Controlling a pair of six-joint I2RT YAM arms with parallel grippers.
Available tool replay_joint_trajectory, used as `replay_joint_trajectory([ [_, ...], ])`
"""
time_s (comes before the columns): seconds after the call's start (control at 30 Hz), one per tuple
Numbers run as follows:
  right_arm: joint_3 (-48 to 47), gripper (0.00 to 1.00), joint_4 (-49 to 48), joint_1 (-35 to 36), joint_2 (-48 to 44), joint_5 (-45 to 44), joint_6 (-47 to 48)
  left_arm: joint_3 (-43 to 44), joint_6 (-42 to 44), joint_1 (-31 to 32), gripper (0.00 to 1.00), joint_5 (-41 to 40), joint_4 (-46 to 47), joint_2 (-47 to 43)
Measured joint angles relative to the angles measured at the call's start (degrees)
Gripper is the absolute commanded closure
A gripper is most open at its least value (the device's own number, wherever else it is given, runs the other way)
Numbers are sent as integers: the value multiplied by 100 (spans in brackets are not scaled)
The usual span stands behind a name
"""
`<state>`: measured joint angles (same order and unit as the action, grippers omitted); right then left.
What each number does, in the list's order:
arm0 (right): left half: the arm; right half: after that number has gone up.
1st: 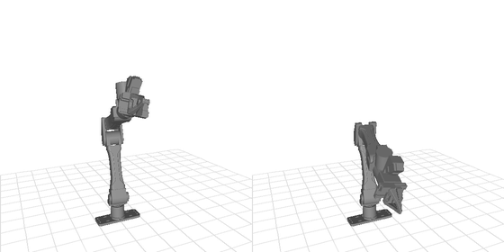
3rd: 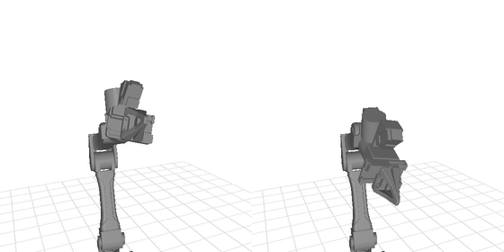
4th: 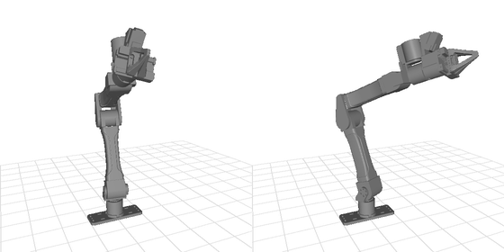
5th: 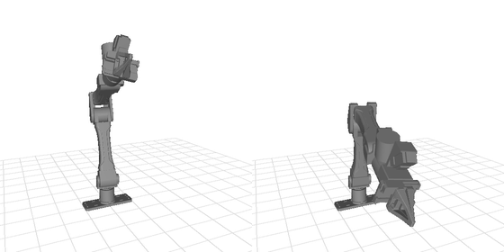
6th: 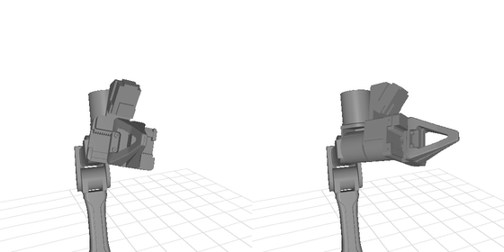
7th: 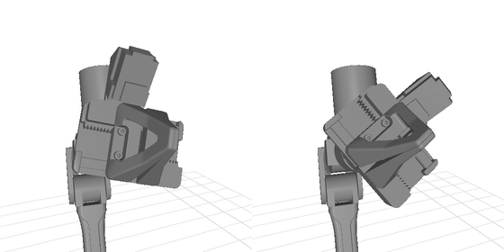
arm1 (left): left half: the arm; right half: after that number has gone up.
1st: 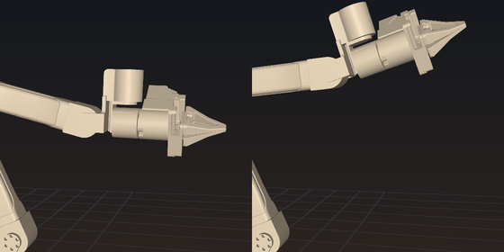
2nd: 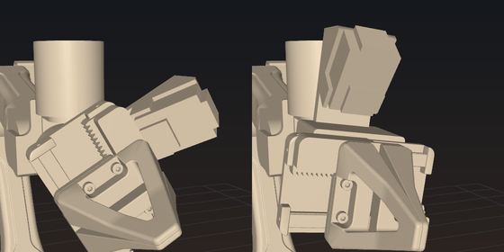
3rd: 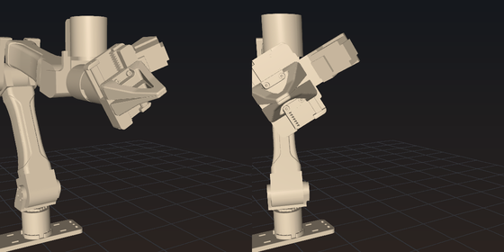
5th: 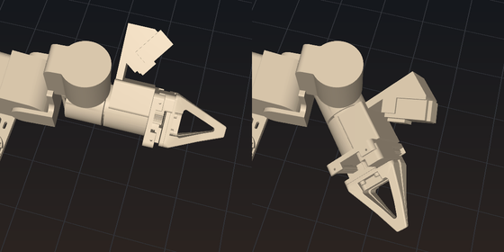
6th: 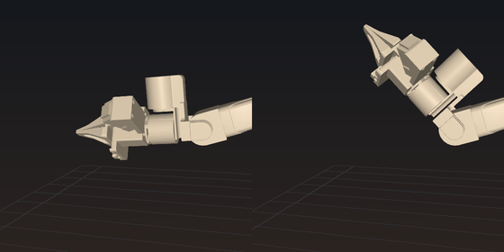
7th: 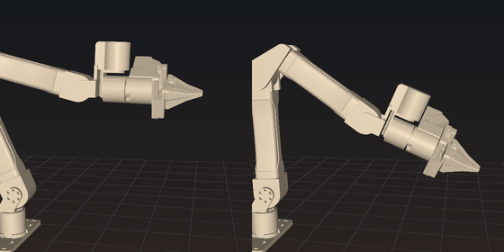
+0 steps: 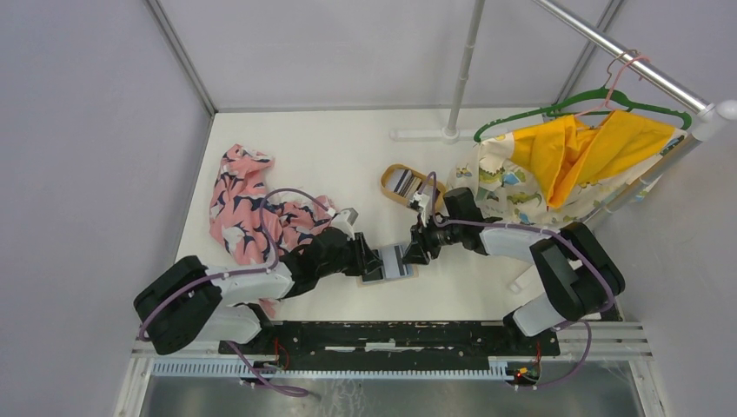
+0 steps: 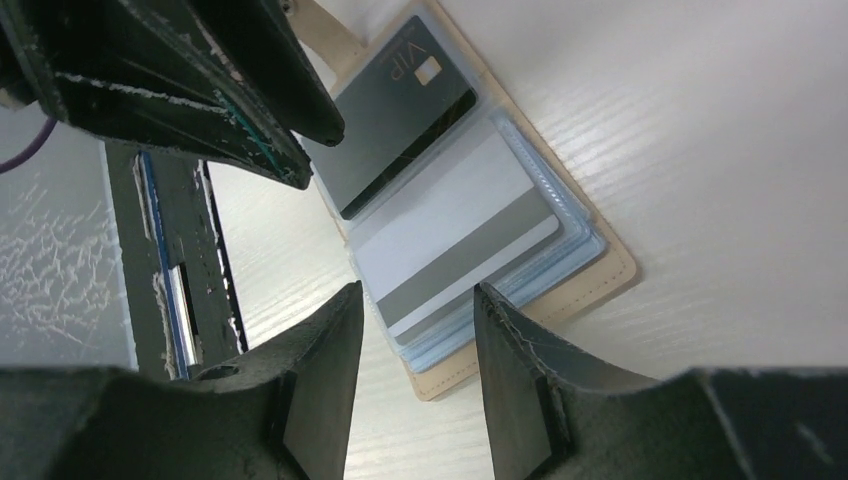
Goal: Put the credit cards into the card holder
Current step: Open the card holder at the center of the board.
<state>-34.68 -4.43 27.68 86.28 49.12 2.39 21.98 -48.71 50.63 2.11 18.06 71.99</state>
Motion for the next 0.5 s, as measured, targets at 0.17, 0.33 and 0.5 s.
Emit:
replay_joint_trajectory([
  [0.17,0,49,-118,-42,385,-68,-535,127,0,2,59,-13,101,498],
  [0.33,0,49,-225,-83,533,-72,-918,267,0,2,57,-13,149,907],
  [0.5,0,49,-286,-120,584,-70,-1143,376,0,24,57,-11,210,1064],
])
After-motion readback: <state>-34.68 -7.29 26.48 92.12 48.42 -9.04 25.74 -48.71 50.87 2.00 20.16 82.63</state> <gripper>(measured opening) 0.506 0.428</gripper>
